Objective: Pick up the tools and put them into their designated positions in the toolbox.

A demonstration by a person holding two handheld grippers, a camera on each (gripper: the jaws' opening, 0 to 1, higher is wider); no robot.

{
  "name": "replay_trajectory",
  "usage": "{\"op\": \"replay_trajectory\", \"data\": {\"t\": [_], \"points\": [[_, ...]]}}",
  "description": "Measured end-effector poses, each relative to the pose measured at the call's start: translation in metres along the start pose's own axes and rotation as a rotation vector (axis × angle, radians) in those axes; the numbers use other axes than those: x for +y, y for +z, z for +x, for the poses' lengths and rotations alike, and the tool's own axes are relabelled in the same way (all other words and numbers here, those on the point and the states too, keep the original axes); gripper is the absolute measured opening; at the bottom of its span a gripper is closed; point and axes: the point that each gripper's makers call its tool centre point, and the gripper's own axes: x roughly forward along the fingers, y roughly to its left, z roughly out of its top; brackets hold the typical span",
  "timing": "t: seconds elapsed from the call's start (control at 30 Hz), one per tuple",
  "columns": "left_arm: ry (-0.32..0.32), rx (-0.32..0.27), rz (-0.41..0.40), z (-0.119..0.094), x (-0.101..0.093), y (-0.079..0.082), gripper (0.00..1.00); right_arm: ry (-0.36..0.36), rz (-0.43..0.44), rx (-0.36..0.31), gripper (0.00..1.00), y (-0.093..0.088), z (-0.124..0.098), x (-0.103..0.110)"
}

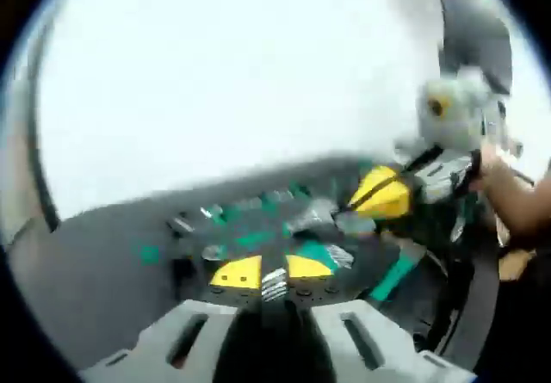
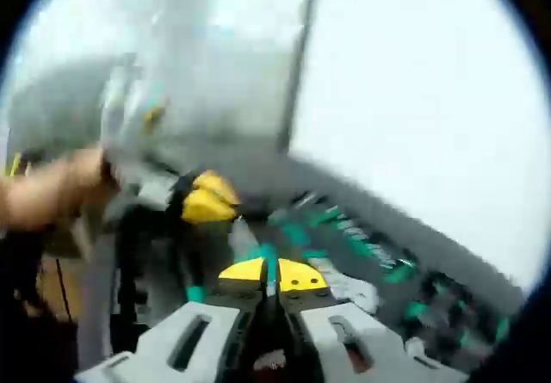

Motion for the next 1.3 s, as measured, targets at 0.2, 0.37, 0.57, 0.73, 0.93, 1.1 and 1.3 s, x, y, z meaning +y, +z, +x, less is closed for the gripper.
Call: {"op": "replay_trajectory", "data": {"t": [0.2, 0.37, 0.57, 0.73, 0.93, 1.1, 1.3], "points": [[0.123, -0.344, -0.077, -0.058, 0.022, 0.018, 0.17, -0.366, -0.047, -0.377, 0.1, 0.037, -0.107, -0.051], [0.132, -0.412, -0.258, -0.072, 0.054, 0.019, 0.22, -0.538, -0.451, -0.408, 0.1, 0.046, -0.145, -0.032], [0.136, -0.486, -0.353, -0.078, 0.072, 0.023, 0.29, -0.662, -0.952, -0.43, 0.09, 0.043, -0.166, -0.001], [0.11, -0.444, -0.302, -0.068, 0.061, 0.02, 0.28, -0.753, -0.793, -0.424, 0.09, 0.033, -0.22, -0.054], [0.091, -0.409, -0.274, -0.064, 0.052, 0.016, 0.27, -0.879, -0.474, -0.389, 0.08, -0.004, -0.258, -0.122], [0.073, -0.4, -0.261, -0.062, 0.047, 0.016, 0.28, -0.907, -0.143, -0.411, 0.09, -0.026, -0.276, -0.159], [0.052, -0.393, -0.261, -0.062, 0.041, 0.016, 0.28, -0.878, 0.107, -0.414, 0.09, -0.052, -0.277, -0.193]]}}
